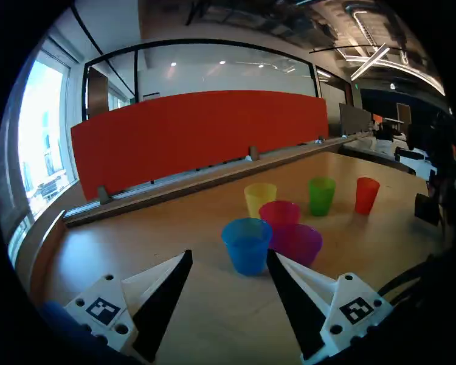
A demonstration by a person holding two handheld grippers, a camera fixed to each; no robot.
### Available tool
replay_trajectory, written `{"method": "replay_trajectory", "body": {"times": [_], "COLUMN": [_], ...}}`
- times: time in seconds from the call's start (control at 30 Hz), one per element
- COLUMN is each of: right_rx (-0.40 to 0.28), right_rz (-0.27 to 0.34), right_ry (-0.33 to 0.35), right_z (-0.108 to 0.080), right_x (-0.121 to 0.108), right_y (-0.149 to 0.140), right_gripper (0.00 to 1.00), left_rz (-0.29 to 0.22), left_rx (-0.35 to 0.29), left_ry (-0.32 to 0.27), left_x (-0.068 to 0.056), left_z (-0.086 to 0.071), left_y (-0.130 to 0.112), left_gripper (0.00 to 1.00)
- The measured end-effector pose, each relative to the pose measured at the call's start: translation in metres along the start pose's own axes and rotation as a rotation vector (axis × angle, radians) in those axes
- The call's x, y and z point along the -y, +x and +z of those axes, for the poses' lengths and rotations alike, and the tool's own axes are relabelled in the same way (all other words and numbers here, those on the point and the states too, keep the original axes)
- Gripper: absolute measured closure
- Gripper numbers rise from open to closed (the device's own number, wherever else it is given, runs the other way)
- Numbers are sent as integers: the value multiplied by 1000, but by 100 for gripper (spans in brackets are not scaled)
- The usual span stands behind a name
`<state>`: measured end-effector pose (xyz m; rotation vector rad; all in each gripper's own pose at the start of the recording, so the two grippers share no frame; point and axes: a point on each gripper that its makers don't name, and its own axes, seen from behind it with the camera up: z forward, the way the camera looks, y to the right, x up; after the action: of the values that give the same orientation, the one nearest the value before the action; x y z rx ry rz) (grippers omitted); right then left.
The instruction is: Pour water
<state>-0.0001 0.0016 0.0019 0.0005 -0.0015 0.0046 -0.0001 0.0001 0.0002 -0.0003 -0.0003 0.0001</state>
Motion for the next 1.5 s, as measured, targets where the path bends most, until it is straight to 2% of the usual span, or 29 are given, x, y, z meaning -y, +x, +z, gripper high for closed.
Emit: {"method": "replay_trajectory", "body": {"times": [0.1, 0.3, 0.5, 0.7, 0.9, 1.5], "right_rx": [0, -1, 0, 2, 0, 11], "right_rz": [6, 3, -5, 0, 1, -4], "right_ry": [3, 7, 8, 15, 18, 24], "right_z": [1, 3, 6, 9, 11, 14], "right_x": [-1, -1, 0, 1, 1, 1], "right_y": [1, 2, 2, 2, 5, 1], "right_gripper": [1, 1, 1, 1, 1, 1], "left_rz": [8, 28, 62, 73, 97, 85], "left_rx": [19, 69, 115, 144, 162, 195], "left_ry": [-22, -84, -101, -136, -146, -188], "left_x": [-4, -15, -13, -20, -21, -29], "left_z": [17, 38, 53, 63, 71, 91], "left_y": [-4, -9, -14, -19, -21, -23], "left_gripper": [10, 10, 10, 10, 10, 10]}}
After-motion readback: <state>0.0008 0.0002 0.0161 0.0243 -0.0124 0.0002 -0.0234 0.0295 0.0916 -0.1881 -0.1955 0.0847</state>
